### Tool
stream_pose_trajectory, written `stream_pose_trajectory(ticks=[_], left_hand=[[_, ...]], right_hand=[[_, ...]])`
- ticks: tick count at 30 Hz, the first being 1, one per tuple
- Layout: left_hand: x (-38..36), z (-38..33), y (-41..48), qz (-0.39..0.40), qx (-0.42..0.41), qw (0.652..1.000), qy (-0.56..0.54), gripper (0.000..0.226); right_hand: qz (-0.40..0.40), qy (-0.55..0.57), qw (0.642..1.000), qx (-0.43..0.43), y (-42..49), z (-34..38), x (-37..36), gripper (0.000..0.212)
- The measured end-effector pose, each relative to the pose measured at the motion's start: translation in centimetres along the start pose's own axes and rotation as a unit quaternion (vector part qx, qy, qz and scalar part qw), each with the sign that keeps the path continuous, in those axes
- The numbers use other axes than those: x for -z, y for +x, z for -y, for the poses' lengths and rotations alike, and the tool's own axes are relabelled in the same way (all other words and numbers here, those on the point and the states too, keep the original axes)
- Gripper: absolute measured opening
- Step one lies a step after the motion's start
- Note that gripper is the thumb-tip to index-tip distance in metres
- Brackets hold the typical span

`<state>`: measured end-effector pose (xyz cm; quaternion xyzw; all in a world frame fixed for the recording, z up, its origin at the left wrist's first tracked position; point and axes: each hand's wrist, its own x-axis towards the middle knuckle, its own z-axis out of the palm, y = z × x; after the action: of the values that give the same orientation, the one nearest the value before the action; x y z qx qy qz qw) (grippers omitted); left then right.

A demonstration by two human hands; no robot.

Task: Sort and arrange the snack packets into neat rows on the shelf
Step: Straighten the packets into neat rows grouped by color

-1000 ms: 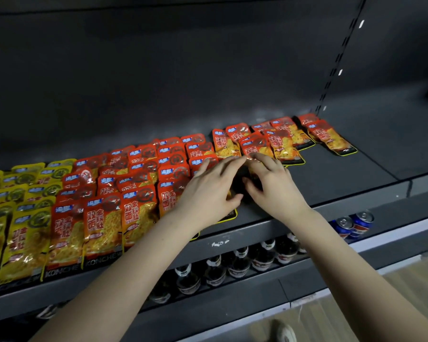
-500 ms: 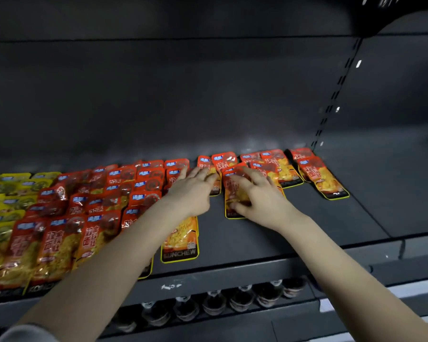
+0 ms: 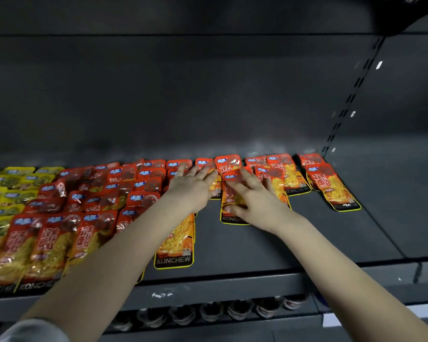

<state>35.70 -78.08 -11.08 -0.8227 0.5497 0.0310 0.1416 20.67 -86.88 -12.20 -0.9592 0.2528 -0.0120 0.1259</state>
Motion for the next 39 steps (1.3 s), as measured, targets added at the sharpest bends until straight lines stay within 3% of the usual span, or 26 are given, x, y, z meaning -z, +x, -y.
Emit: stream_pose_trajectory(ticks=[10,14,19,25,31,39], left_hand=[[0.0,-0.4,-0.3,-0.050,0.031,0.998,-0.036,0.059],[0.1,-1.1,-3.3,-0.047,-0.003,0.997,-0.056,0.060],[-0.3,-0.4,-6.1,0.019,0.021,0.998,-0.059,0.084],[-2.3,2.1,-7.7,-0.012,0.014,0.997,-0.072,0.103],[-3.8,2.6,-8.7,-0.071,-0.019,0.994,-0.085,0.094],[-4.9,2.4,-8.4,-0.120,-0.006,0.987,-0.108,0.087]], right_hand=[[-0.053,0.022,0.998,-0.004,-0.5,0.5,-0.3,0.076],[-0.066,0.006,0.998,-0.009,-0.6,0.8,-0.1,0.076],[-0.080,-0.011,0.997,0.000,0.0,2.2,0.6,0.074],[-0.099,0.049,0.994,0.011,1.4,4.5,0.3,0.073],[-0.096,0.087,0.991,-0.018,2.2,6.3,-1.4,0.072],[-0.086,0.038,0.994,-0.054,2.9,7.1,-2.9,0.057]])
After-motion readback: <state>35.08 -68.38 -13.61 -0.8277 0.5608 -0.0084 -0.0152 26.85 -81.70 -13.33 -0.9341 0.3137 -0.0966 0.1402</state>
